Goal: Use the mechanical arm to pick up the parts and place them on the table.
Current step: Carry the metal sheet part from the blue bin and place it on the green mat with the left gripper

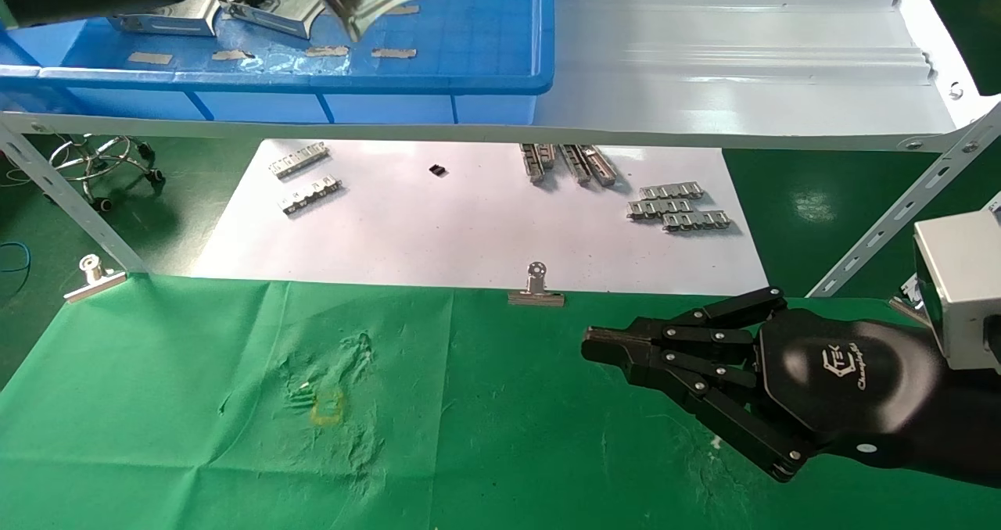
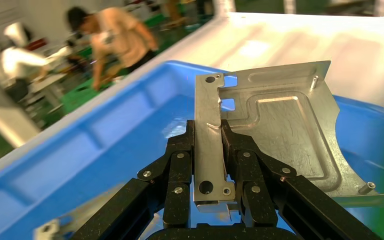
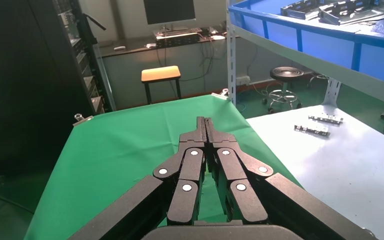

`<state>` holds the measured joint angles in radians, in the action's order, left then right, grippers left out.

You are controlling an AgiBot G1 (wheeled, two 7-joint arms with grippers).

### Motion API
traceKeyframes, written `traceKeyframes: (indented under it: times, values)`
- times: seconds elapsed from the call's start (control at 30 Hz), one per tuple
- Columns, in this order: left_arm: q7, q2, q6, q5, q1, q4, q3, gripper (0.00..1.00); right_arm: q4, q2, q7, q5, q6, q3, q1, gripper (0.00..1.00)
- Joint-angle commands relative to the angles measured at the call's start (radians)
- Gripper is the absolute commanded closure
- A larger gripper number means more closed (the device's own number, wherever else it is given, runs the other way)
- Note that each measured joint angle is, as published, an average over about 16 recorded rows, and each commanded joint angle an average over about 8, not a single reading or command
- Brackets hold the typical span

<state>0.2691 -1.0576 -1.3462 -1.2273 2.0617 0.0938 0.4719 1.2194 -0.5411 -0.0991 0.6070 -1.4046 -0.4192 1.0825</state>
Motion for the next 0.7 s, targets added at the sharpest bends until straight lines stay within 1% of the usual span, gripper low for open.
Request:
traceKeyframes:
  times: [0.03, 0.13, 0.27, 0.37, 0.47, 0.7]
  values:
    - [0.023, 0.027, -0.078, 0.003, -0.004, 0.009, -0.001, 1.0, 0.0, 0.0, 0.0, 0.0, 0.0, 0.0, 0.0, 1.0]
    - [0.077, 0.068, -0.176, 0.008, -0.019, 0.026, 0.0, 1.0, 0.0, 0.0, 0.0, 0.0, 0.0, 0.0, 0.0, 1.0]
    - [0.163, 0.124, -0.249, 0.02, -0.063, 0.087, 0.012, 1.0, 0.0, 0.0, 0.0, 0.0, 0.0, 0.0, 0.0, 1.0]
    - [0.217, 0.169, -0.261, 0.045, -0.122, 0.169, 0.037, 1.0, 0.0, 0.0, 0.0, 0.0, 0.0, 0.0, 0.0, 1.0]
    - [0.248, 0.219, -0.264, 0.088, -0.195, 0.27, 0.077, 1.0, 0.0, 0.0, 0.0, 0.0, 0.0, 0.0, 0.0, 1.0]
    - [0.288, 0.337, -0.258, 0.2, -0.348, 0.485, 0.211, 1.0, 0.0, 0.0, 0.0, 0.0, 0.0, 0.0, 0.0, 1.0]
